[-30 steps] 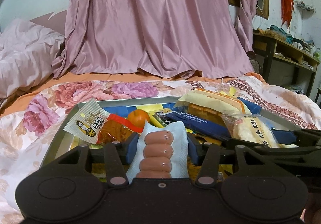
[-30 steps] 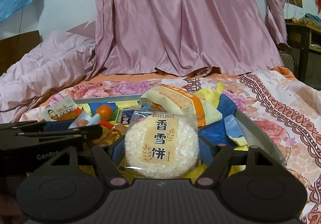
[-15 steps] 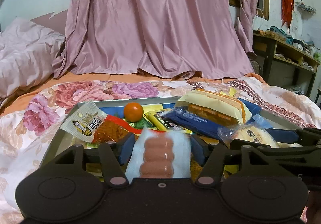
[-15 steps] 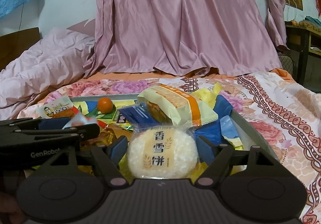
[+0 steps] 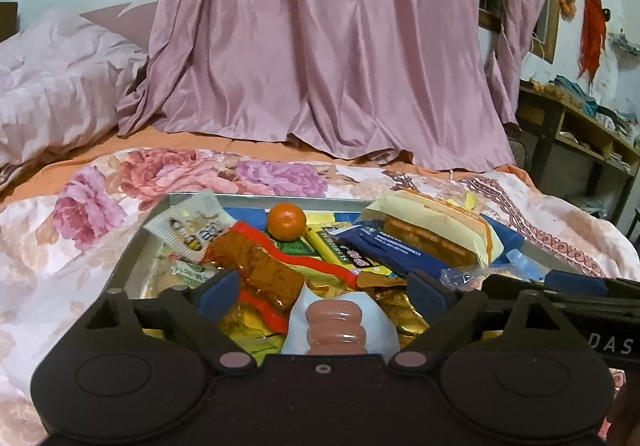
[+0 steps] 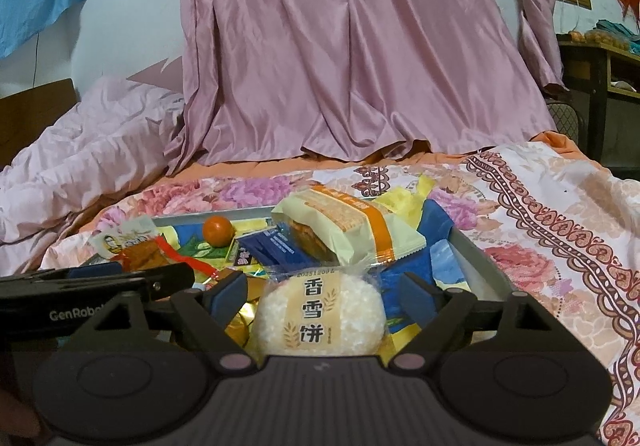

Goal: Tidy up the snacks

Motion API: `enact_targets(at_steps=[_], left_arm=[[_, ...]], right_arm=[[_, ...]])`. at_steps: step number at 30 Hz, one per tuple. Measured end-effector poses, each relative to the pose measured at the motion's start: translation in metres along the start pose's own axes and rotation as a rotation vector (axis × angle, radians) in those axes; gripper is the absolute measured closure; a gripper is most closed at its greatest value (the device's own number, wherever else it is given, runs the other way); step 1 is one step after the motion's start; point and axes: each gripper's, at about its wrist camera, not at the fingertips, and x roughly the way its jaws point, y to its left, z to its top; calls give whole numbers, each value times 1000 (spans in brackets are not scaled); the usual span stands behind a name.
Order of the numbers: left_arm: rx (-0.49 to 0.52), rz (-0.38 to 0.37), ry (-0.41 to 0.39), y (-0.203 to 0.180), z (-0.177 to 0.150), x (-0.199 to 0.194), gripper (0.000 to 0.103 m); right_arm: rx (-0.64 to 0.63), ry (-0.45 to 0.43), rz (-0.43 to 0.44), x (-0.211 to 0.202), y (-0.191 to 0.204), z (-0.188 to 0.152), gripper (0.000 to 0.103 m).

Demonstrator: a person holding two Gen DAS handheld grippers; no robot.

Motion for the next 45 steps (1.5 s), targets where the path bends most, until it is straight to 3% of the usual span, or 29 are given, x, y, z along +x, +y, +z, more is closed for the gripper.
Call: enact_targets(at_steps=[6,15,20,24,38,42,45], left_arm=[[-10,7,-43,3,-1,-12,1],[17,27,-61,2,-6,-49,1],[41,73,-61,3,-12,-87,1],[33,57,-53,5,-21,-123,1],[64,48,33,-5,-81,-242,1],[69,33,56,-8,-96,-263,1],[86,28,100,-13,-109,-267,1]], right_arm=[[38,-37,5,-10,-2,7,4],[31,-97,42,-50,13,14,0],[3,-125,63,-86,23,11,0],[1,-129,77,-120,25,-4,0],[15,-7,59,-221,35,-73,0],[82,62,58,-237,28,-87,0],[59,152,20,-239,34,-100,0]])
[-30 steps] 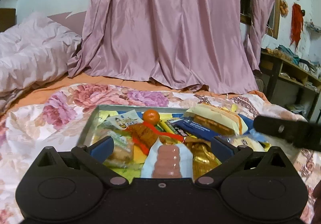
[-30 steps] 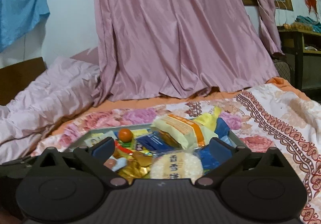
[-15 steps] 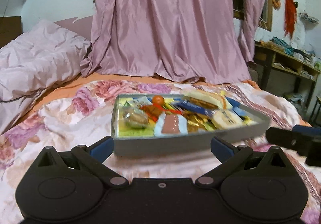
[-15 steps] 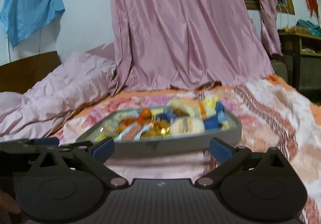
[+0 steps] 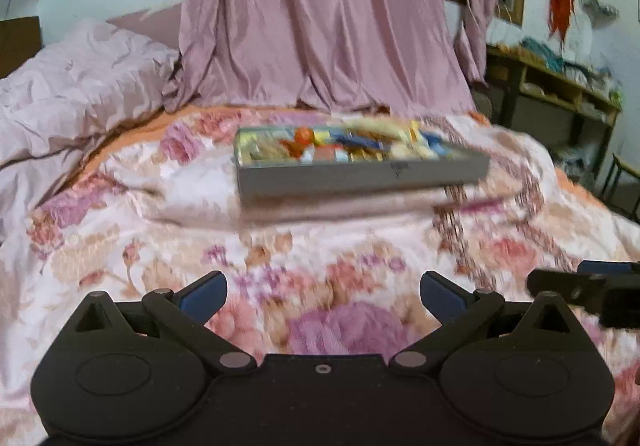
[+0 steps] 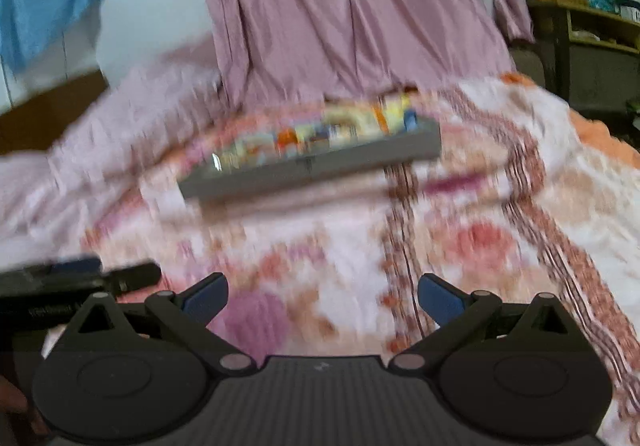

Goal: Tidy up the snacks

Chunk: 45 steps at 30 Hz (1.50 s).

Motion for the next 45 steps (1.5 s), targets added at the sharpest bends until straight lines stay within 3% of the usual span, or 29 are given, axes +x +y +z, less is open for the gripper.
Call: enact_targets(at_steps=[2,7,12,20,45], left_arm=[[7,-6,19,-3,-4,2,1],[22,2,44,-9,-10,9,1],[-35,-1,67,-5,-7,17,1],[-18,43,34,-6,-2,15,1],[-20,26,-10,-8,2,6,1]], right_arm=[[-26,33,-48,1,8,-8,0],[-54,23,-45,-1,15,-10,0],[-24,11,-56,2,9,-8,0],[-28,-7,-68,4,6,-4,0],[-38,-12,-70,3,4,-4,0]])
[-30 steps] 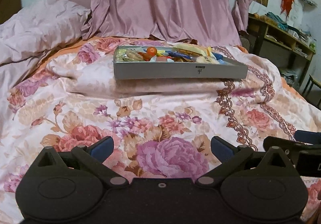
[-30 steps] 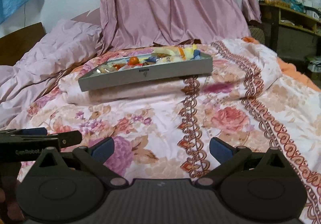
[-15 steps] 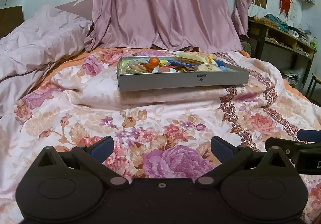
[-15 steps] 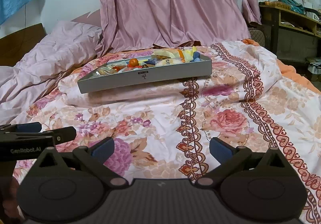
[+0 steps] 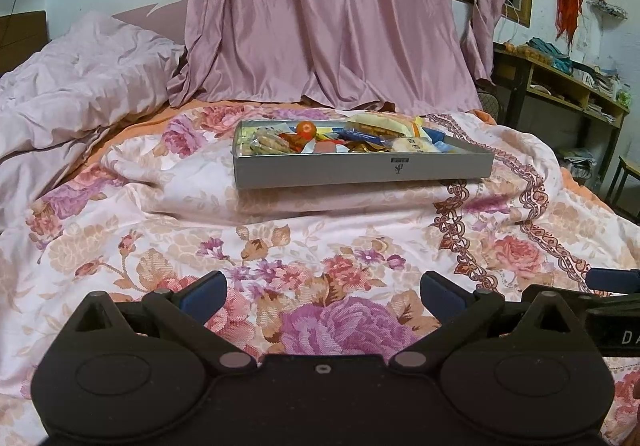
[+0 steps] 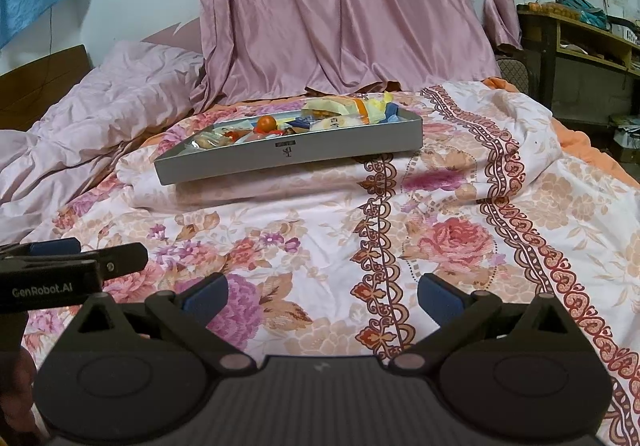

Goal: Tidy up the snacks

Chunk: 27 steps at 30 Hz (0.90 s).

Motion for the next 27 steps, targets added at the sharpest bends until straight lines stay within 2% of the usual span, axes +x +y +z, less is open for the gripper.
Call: enact_targets(at_steps=[27], left_arm=[[1,-1,0,0,0,0,1]], right_arm=[[-6,4,3,-1,2,0,0]])
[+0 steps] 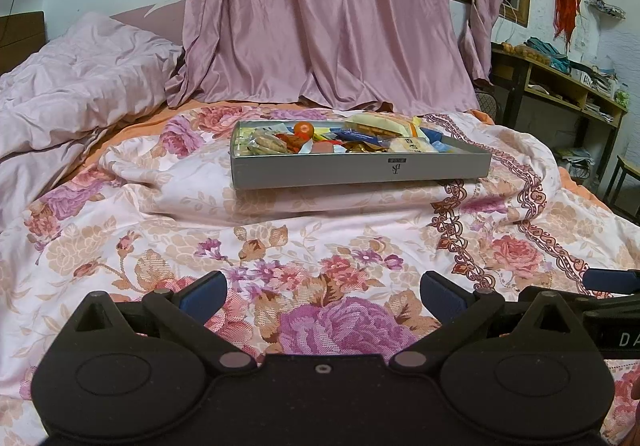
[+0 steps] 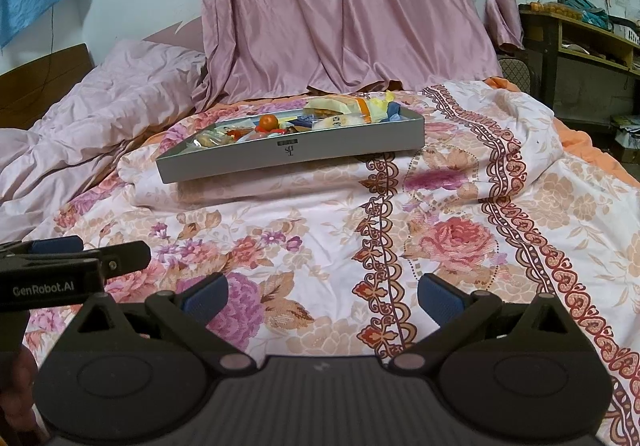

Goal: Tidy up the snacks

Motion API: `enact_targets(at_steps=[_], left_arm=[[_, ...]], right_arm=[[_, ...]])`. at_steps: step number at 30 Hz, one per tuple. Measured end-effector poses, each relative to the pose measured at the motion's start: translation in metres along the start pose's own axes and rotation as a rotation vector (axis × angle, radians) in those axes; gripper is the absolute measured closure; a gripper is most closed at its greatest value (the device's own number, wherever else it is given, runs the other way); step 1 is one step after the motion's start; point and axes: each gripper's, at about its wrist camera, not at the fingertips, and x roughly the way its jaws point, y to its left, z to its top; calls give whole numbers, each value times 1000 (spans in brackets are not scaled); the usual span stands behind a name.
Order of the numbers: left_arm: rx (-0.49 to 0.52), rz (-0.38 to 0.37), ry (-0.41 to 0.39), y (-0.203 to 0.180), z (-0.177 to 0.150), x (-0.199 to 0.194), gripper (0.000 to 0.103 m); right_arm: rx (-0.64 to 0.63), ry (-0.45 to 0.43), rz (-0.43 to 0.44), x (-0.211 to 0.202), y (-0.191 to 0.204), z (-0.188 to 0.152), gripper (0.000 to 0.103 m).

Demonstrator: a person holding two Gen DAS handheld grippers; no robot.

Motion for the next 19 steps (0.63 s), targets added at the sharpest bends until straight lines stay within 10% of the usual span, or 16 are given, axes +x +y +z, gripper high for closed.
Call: enact_targets(at_steps=[19], left_arm=[[-97,7,-84,1,4,-11,1]], right_arm=[[12,-3,1,-1,-4,1,0]])
